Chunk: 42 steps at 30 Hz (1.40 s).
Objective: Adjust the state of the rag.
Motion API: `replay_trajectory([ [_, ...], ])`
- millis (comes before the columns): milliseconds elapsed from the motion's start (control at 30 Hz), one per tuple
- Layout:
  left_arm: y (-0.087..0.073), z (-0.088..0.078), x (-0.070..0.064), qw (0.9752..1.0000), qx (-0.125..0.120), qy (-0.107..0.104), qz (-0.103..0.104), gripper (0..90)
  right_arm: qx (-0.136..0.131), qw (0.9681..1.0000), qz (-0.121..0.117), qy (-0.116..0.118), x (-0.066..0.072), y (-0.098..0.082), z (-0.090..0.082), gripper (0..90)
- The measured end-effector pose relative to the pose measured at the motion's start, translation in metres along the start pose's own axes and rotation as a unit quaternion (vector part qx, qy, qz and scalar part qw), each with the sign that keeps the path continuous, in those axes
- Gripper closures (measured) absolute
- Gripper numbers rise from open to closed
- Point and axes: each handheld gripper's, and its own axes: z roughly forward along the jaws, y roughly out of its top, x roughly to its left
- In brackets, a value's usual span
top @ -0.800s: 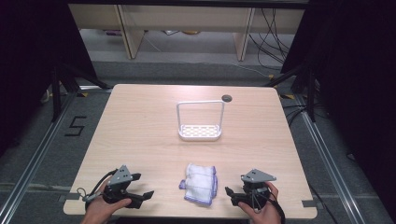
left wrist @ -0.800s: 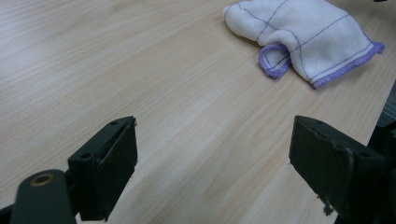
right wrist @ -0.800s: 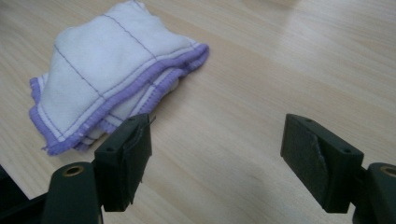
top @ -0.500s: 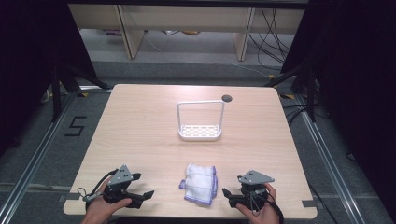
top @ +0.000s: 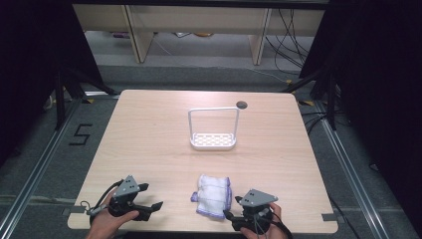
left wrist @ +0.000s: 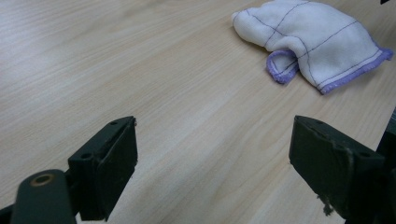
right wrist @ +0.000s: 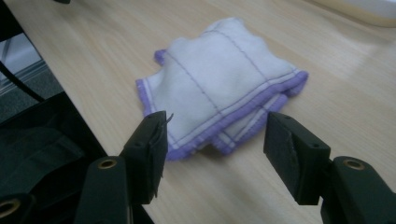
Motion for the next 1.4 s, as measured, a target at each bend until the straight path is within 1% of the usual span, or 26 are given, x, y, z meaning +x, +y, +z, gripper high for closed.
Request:
replay_trajectory([
  [67,0.0,0.0,0.0,1.0,0.001,0.002,-0.004,14.9,0.003,0.9999,-0.013,0.0,0.004,0.0,0.002,42.4],
  [100,0.0,-0.001,-0.001,1.0,0.006,0.003,0.0,14.9,0.006,0.9999,-0.014,0.004,0.006,0.0,0.004,42.7],
  [200,0.0,0.0,-0.001,1.0,0.005,0.002,0.001,14.9,0.008,0.9998,-0.018,0.009,0.011,0.0,0.008,42.7],
  [233,0.001,0.0,-0.001,1.0,0.008,0.003,0.003,14.9,0.012,0.9996,-0.019,0.015,0.012,0.0,0.009,42.7],
  [267,0.001,-0.001,0.0,0.9999,0.013,0.002,0.008,14.9,0.011,0.9997,-0.019,0.014,0.013,0.0,0.011,42.8],
  [300,0.001,0.0,-0.001,1.0,0.006,0.002,0.002,14.9,0.015,0.9995,-0.022,0.014,0.014,0.0,0.011,43.1],
  [333,0.001,0.0,-0.001,1.0,0.006,0.002,0.002,14.9,0.018,0.9996,-0.02,0.012,0.015,0.0,0.013,43.1],
  [433,0.0,0.001,-0.002,1.0,0.001,-0.001,0.001,14.9,0.02,0.9993,-0.029,0.008,0.016,0.001,0.017,42.5],
  [467,0.001,0.0,-0.001,0.9999,0.012,-0.001,0.01,14.9,0.022,0.9994,-0.024,0.006,0.017,0.001,0.019,42.0],
  [500,0.001,0.0,-0.001,0.9999,0.012,-0.001,0.01,14.9,0.018,0.9995,-0.027,0.006,0.017,0.001,0.021,41.4],
  [533,0.001,0.001,-0.002,0.9999,0.013,-0.002,0.01,14.9,0.014,0.9995,-0.027,0.0,0.016,0.002,0.022,40.8],
  [567,0.001,0.002,-0.003,0.9999,0.012,-0.001,0.008,14.9,0.018,0.9995,-0.026,-0.007,0.016,0.003,0.022,40.0],
  [733,0.001,0.002,-0.002,0.9999,0.013,-0.001,0.01,15.0,-0.001,0.9988,-0.041,-0.025,0.015,0.01,0.029,39.9],
  [767,0.001,0.002,-0.003,0.9999,0.014,0.0,0.008,15.0,-0.002,0.9989,-0.041,-0.023,0.016,0.011,0.031,41.7],
  [833,0.001,0.002,-0.002,0.9998,0.014,0.0,0.012,15.0,0.002,0.9984,-0.054,-0.02,0.016,0.013,0.035,47.5],
  [900,0.002,0.002,-0.002,0.9998,0.015,-0.001,0.01,15.0,0.006,0.9977,-0.06,-0.032,0.016,0.014,0.037,59.9],
  [967,0.002,0.002,-0.003,0.9999,0.01,-0.003,0.008,15.0,-0.001,0.9967,-0.072,-0.036,0.014,0.015,0.036,71.8],
  [1000,0.002,0.001,-0.003,0.9998,0.015,-0.003,0.013,15.1,-0.002,0.9975,-0.063,-0.031,0.014,0.016,0.034,77.9],
  [1033,0.002,0.002,-0.003,0.9998,0.014,-0.004,0.014,15.1,-0.004,0.9968,-0.073,-0.033,0.012,0.016,0.032,81.7],
  [1100,0.002,0.001,-0.002,0.9994,0.023,-0.003,0.025,15.1,-0.003,0.9966,-0.076,-0.032,0.011,0.016,0.033,87.2],
  [1133,0.002,0.002,-0.004,0.9997,0.015,-0.008,0.016,15.0,0.0,0.9966,-0.078,-0.028,0.011,0.016,0.033,88.4],
  [1200,0.002,0.002,-0.005,0.9997,0.016,-0.008,0.016,15.0,0.004,0.997,-0.074,-0.023,0.01,0.015,0.035,88.0],
  [1267,0.002,0.003,-0.006,0.9998,0.014,-0.009,0.014,15.0,0.001,0.9981,-0.06,-0.016,0.01,0.017,0.034,77.7],
  [1300,0.002,0.003,-0.006,0.9999,0.011,-0.006,0.012,15.0,-0.007,0.9978,-0.064,-0.015,0.01,0.017,0.035,73.4],
  [1367,0.002,0.004,-0.006,0.9998,0.012,-0.007,0.012,15.0,-0.003,0.998,-0.061,-0.016,0.014,0.018,0.037,62.3],
  [1400,0.002,0.005,-0.006,0.9999,0.009,-0.008,0.012,15.0,0.0,0.9977,-0.066,-0.017,0.017,0.019,0.039,60.8],
])
